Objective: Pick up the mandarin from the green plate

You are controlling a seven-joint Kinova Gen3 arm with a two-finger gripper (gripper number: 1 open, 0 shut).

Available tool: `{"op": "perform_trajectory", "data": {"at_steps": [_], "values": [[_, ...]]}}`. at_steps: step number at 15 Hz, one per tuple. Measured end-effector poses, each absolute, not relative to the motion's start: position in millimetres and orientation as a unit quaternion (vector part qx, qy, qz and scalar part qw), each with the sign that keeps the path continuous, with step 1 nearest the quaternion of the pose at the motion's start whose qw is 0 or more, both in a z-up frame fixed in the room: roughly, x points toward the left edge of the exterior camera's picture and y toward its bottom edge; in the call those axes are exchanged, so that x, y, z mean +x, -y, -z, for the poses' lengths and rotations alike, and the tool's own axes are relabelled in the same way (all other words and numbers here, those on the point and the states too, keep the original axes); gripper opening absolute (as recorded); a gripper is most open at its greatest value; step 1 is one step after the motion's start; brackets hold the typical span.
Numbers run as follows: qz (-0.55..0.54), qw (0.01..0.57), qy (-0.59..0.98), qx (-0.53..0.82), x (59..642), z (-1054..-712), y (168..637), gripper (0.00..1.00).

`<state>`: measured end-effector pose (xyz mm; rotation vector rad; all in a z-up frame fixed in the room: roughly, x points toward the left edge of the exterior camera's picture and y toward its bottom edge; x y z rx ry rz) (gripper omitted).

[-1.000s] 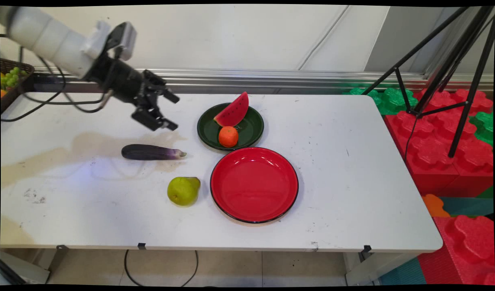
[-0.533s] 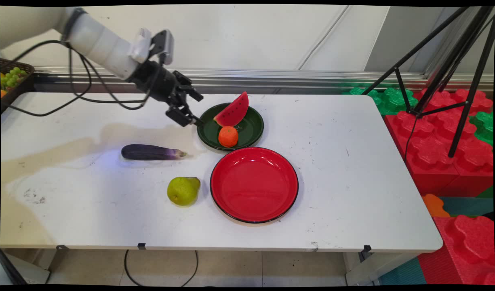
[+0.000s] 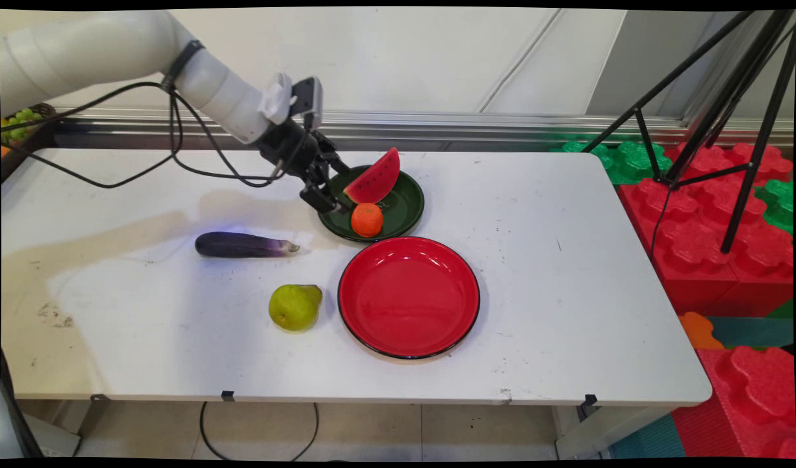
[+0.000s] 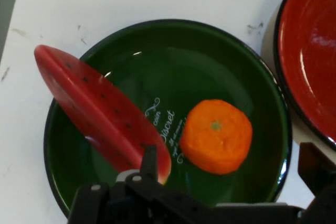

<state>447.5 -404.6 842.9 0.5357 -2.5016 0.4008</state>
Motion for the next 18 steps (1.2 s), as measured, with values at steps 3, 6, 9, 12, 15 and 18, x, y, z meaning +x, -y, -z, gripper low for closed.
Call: {"op": "perform_trajectory", "data": {"at_steps": [3, 6, 9, 12, 15, 18], "values": [[-0.148, 0.264, 0.933, 0.195, 442.9, -833.2, 413.5, 1.0], [-0.145, 0.258, 0.936, 0.193, 438.9, -824.5, 421.5, 1.0], [-0.139, 0.252, 0.939, 0.189, 433.1, -814.8, 428.7, 1.0], [-0.133, 0.248, 0.941, 0.186, 429.2, -807.2, 433.3, 1.0], [-0.128, 0.244, 0.944, 0.183, 426.2, -800.8, 437.4, 1.0], [-0.125, 0.242, 0.945, 0.18, 423.7, -796.5, 440.7, 1.0]]}}
